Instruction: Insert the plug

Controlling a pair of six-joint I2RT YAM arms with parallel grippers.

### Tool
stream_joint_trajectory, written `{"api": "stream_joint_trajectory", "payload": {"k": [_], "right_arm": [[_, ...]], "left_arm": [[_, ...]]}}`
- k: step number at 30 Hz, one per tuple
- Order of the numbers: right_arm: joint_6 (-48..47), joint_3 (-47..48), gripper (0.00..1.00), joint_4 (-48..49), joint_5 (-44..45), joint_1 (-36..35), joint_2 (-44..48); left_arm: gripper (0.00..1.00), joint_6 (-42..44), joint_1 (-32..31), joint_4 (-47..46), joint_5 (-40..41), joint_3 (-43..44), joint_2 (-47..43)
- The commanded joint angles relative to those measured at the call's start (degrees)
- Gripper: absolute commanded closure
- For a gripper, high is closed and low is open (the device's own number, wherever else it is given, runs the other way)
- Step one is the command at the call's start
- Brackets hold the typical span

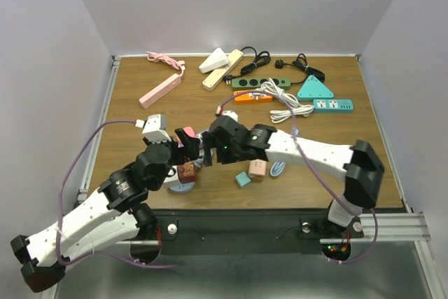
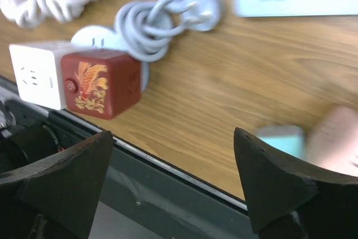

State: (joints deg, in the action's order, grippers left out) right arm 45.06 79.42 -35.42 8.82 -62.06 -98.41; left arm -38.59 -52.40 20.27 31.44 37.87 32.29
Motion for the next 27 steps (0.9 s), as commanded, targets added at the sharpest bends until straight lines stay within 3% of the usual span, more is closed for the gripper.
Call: {"api": "stream_joint_trajectory", "payload": {"k": [1,7,12,24,27], "right_arm": [[1.26,-4.96,0.05,-2.9,7.52,4.13,9.36],[1.44,-16.12,0.01,-4.74,9.02,12.74,20.62],[0.82,-19.74,0.0,-4.75,8.41,17.58,25.71],[0.56,-20.71,0.0,-4.75,7.44,19.96,28.27],[0.47,-20.44,0.0,-4.75,7.35,19.96,28.27]], "left_arm": [[0.12,3.87,-0.07,-9.62,-3.39,-0.24,5.49],[0.12,5.36,-0.33,-21.3,-15.15,-3.15,16.98],[0.12,8.52,-4.54,-27.91,-20.36,-5.08,24.56],[0.09,17.66,-12.19,-38.45,-28.7,-6.49,36.61],[0.09,19.34,-12.72,-38.99,-27.15,-7.1,38.37]]}}
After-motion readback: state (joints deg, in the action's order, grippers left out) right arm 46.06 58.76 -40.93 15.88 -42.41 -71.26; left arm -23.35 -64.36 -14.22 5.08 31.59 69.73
